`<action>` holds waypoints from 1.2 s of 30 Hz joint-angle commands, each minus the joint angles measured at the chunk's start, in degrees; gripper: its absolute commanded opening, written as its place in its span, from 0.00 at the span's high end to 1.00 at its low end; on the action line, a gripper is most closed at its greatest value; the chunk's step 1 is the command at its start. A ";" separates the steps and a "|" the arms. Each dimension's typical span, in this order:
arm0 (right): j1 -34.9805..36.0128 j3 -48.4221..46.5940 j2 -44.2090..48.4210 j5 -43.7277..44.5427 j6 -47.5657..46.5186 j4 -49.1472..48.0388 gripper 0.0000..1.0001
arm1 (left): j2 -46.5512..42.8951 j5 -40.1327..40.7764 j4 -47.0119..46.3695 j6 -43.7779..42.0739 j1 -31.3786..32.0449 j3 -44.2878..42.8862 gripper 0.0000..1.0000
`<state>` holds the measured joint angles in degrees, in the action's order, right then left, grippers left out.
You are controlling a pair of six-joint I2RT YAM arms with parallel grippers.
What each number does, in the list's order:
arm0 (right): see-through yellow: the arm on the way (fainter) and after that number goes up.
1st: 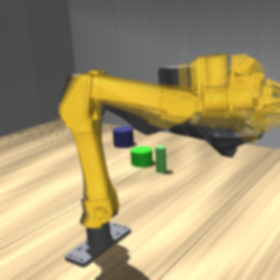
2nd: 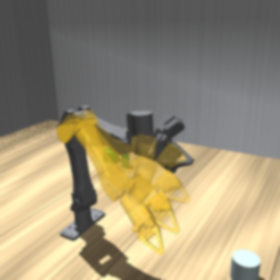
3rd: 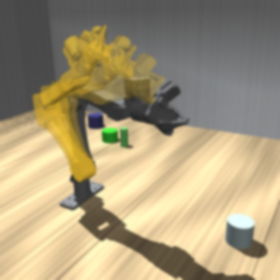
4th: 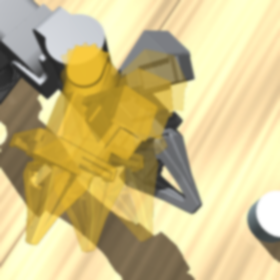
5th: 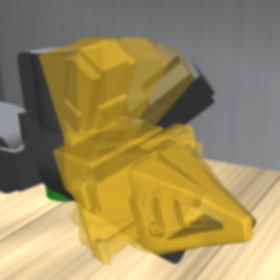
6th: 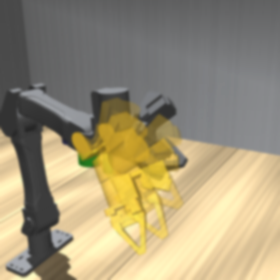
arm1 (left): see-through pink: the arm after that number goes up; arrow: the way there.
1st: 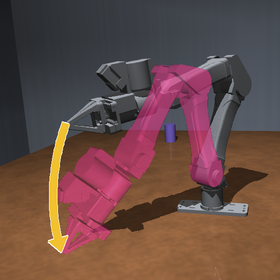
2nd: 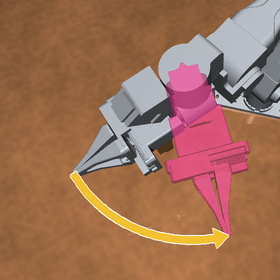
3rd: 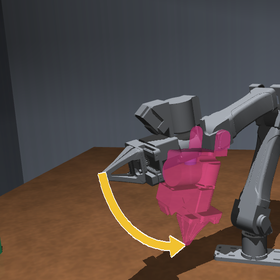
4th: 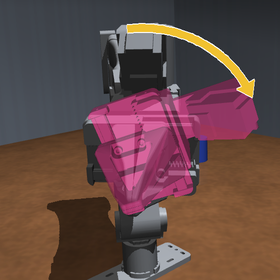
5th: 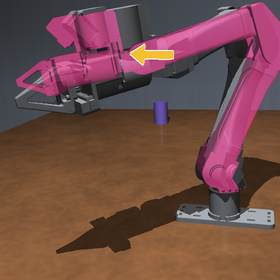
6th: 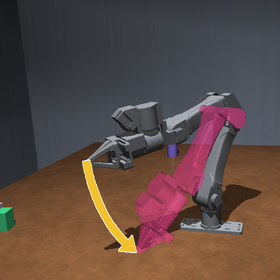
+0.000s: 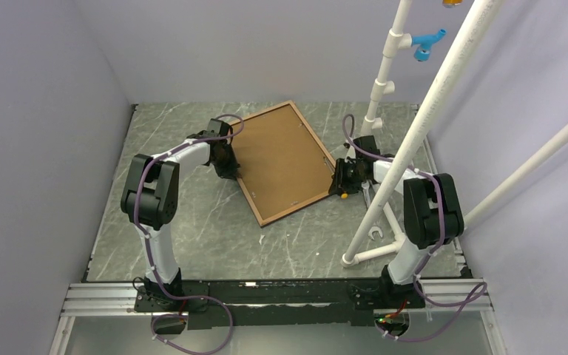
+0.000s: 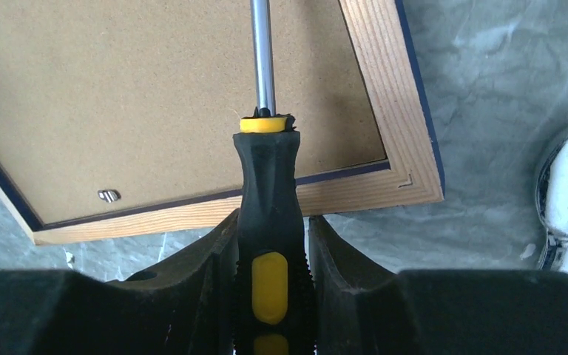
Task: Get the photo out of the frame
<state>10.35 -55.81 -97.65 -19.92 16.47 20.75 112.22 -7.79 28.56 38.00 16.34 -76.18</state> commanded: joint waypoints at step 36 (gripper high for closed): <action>0.62 -16.01 -5.46 7.17 5.61 2.35 1.00 | 2.41 0.61 1.28 -9.64 7.30 0.60 1.00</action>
<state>10.96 -68.20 -101.30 -14.79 20.10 23.68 112.36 -4.97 24.01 33.43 22.02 -76.27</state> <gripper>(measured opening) 0.361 0.069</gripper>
